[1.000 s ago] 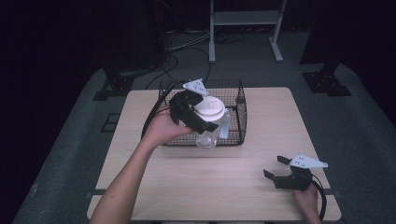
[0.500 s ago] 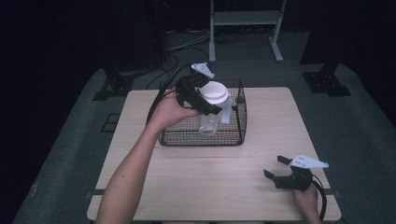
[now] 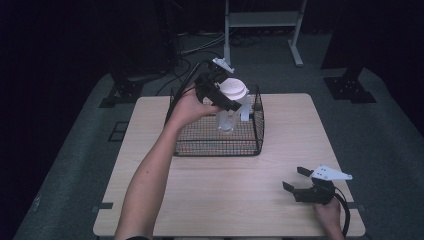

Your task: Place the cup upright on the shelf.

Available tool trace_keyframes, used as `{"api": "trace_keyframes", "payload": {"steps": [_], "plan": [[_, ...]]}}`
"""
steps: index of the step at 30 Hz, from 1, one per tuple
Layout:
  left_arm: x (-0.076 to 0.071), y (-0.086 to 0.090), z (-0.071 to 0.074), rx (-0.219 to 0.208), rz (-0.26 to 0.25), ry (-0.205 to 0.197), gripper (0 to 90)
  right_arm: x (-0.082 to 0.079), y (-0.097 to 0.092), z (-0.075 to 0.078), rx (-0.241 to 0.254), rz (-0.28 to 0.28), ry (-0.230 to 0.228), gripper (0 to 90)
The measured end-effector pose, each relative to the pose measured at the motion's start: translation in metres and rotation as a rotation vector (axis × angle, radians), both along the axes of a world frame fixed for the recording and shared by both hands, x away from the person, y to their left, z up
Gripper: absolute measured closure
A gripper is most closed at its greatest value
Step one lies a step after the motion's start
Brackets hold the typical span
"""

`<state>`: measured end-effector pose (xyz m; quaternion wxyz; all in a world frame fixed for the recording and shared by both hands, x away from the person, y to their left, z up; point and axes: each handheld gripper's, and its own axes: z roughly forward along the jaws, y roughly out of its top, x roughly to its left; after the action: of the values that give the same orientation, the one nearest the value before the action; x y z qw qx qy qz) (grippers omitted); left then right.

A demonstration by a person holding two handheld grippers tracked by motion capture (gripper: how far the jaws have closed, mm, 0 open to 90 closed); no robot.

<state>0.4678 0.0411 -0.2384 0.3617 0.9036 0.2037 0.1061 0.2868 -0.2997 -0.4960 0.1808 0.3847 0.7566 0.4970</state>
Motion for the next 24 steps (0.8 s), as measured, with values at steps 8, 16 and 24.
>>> {"api": "trace_keyframes", "payload": {"steps": [8, 16, 24], "plan": [[0.019, 0.002, -0.011, 0.008, 0.047, 0.010, 5.2, 0.000, 0.000, 0.000, 0.001, 0.001, -0.003, 12.9], [0.031, 0.006, -0.023, 0.011, 0.067, 0.014, 5.2, 0.000, 0.000, 0.000, -0.001, 0.005, -0.005, 12.9], [0.038, 0.013, -0.040, 0.027, 0.096, 0.036, 5.2, 0.000, 0.000, 0.000, -0.001, 0.006, -0.011, 12.9]]}}
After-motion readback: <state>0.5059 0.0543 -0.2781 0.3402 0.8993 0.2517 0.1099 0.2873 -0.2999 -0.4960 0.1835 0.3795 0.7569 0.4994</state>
